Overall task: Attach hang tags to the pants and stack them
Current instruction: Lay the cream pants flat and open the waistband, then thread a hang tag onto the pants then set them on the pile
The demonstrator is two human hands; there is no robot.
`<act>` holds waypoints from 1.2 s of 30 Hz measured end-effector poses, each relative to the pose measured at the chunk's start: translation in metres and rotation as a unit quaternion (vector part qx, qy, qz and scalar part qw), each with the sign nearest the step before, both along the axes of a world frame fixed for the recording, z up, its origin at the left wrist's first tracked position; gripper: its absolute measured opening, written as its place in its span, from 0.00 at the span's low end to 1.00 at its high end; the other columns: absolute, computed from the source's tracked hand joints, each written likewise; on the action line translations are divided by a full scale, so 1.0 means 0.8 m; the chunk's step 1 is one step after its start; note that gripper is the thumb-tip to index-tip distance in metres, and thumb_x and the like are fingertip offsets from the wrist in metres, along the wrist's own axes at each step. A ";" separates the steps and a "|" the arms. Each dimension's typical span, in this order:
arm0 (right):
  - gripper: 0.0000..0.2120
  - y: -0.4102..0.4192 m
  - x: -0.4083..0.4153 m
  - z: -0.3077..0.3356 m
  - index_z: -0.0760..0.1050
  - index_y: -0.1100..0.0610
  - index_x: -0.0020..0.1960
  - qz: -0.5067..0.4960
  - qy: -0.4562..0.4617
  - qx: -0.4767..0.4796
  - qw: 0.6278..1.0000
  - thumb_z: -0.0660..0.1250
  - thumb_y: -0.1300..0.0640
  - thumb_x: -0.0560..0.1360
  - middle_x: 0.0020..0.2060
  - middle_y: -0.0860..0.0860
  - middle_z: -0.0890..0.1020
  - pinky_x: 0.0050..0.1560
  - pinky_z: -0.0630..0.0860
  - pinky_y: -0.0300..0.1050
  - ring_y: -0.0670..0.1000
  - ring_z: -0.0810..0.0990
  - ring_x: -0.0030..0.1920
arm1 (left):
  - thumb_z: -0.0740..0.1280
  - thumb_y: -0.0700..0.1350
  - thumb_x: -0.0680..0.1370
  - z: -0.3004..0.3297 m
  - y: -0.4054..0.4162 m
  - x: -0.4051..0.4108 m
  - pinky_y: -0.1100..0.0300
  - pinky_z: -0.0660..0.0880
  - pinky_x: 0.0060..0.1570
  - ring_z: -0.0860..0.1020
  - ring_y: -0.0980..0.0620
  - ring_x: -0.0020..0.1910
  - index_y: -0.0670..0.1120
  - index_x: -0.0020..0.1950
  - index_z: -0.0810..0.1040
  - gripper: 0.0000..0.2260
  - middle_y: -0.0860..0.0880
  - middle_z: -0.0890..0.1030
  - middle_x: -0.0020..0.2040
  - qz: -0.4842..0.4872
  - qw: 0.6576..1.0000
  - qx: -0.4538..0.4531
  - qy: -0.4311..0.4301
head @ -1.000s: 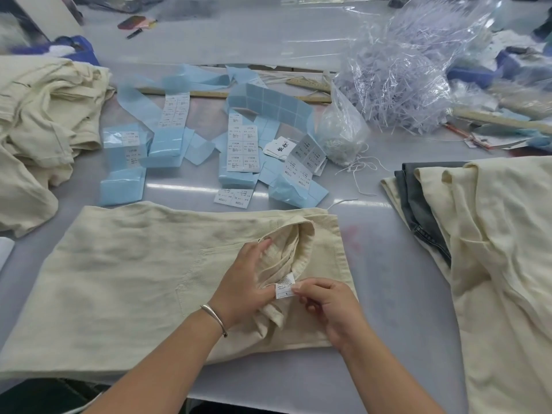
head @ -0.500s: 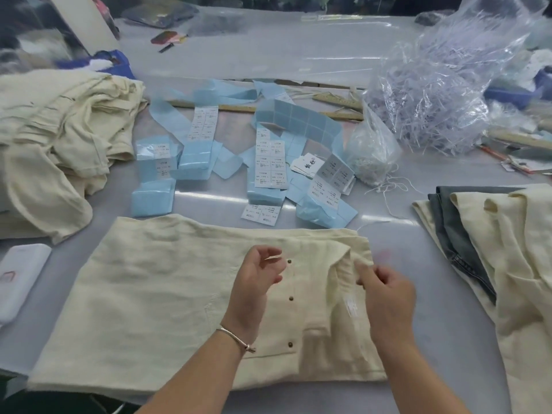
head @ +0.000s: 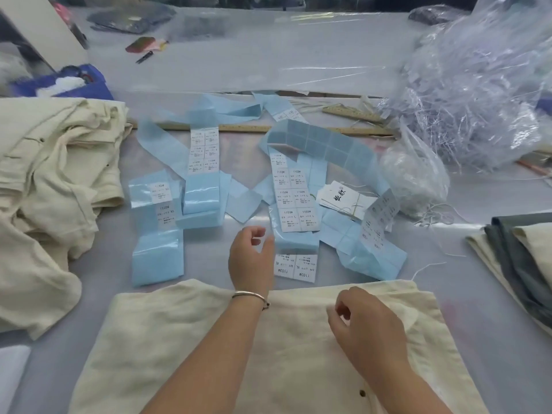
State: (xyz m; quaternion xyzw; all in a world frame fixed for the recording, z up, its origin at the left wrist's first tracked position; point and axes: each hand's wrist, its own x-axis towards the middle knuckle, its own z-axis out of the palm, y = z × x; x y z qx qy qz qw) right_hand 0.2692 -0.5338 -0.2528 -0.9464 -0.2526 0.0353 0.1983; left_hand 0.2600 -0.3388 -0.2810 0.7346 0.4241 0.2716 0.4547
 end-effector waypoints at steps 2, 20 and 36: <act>0.12 0.013 0.004 -0.008 0.65 0.48 0.36 0.003 0.033 -0.036 0.999 0.64 0.49 0.75 0.33 0.45 0.72 0.36 0.63 0.40 0.45 0.69 0.37 | 0.73 0.48 0.73 -0.002 0.010 0.038 0.57 0.73 0.50 0.75 0.52 0.50 0.49 0.54 0.76 0.12 0.55 0.77 0.50 -0.048 0.999 0.015 0.004; 0.19 0.158 0.148 -0.039 0.74 0.55 0.64 0.066 0.031 0.062 0.995 0.64 0.66 0.74 0.62 0.48 0.76 0.59 0.68 0.45 0.51 0.72 0.61 | 0.72 0.47 0.69 -0.034 0.050 0.097 0.53 0.67 0.57 0.71 0.48 0.59 0.53 0.57 0.75 0.18 0.52 0.75 0.56 -0.118 0.977 0.036 0.171; 0.20 0.178 0.160 -0.050 0.78 0.57 0.60 0.072 0.008 0.169 0.983 0.76 0.56 0.70 0.60 0.49 0.80 0.64 0.70 0.54 0.52 0.77 0.61 | 0.70 0.38 0.75 -0.020 0.067 0.088 0.60 0.76 0.56 0.81 0.55 0.48 0.54 0.48 0.76 0.11 0.56 0.84 0.43 -0.103 0.962 -0.252 -0.033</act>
